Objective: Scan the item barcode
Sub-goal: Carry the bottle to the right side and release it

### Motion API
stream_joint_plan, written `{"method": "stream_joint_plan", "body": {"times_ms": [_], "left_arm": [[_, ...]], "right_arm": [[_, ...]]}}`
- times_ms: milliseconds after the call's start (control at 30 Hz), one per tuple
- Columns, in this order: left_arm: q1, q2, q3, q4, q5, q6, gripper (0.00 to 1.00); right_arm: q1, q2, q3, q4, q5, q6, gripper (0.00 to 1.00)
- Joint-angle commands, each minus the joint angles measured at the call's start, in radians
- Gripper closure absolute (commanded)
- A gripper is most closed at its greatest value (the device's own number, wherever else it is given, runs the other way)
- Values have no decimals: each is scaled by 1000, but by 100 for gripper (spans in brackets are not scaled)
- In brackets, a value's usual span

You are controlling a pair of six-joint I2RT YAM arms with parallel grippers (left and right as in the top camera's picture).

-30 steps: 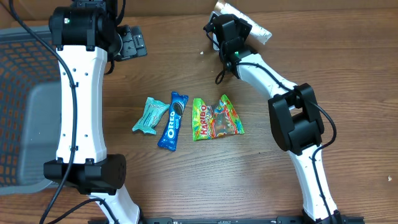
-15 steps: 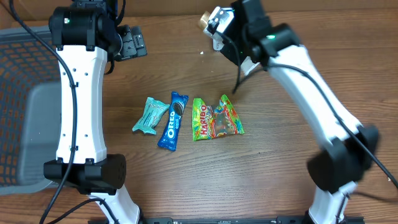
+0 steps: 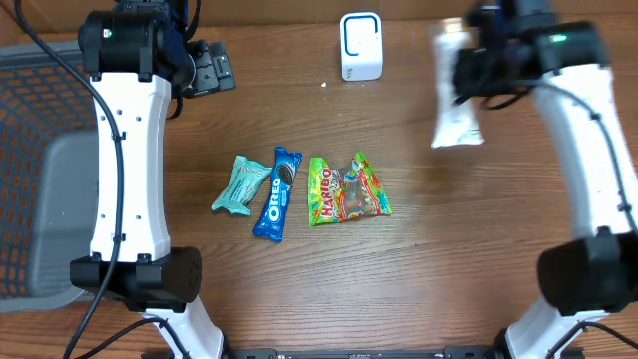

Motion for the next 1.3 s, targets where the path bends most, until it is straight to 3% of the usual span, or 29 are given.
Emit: {"method": "stream_joint_plan", "body": {"times_ms": [0,267,433,633,833,1033,1267], "left_arm": [[5,0,-2,1,-13,16,0],[5,0,-2,2,-13,16,1],[5,0,-2,1,-13,16,1],[5,0,-2,2,-13,16,0],[5,0,-2,2,-13,16,0],[5,0,-2,2,-13,16,0],[5,0,-2,2,-13,16,1]], "right_arm": [[-166,6,-102,31,24,281,96],[-386,49,-400,180,-1,357,96],[-413,56,-562,432,22,356,96],[-413,58,-609,594,83,291,96],[-432,58,-607,617,168,300,96],[-455,58,-607,546,230,502,96],[-523,57,-605,542,228,594,96]]}}
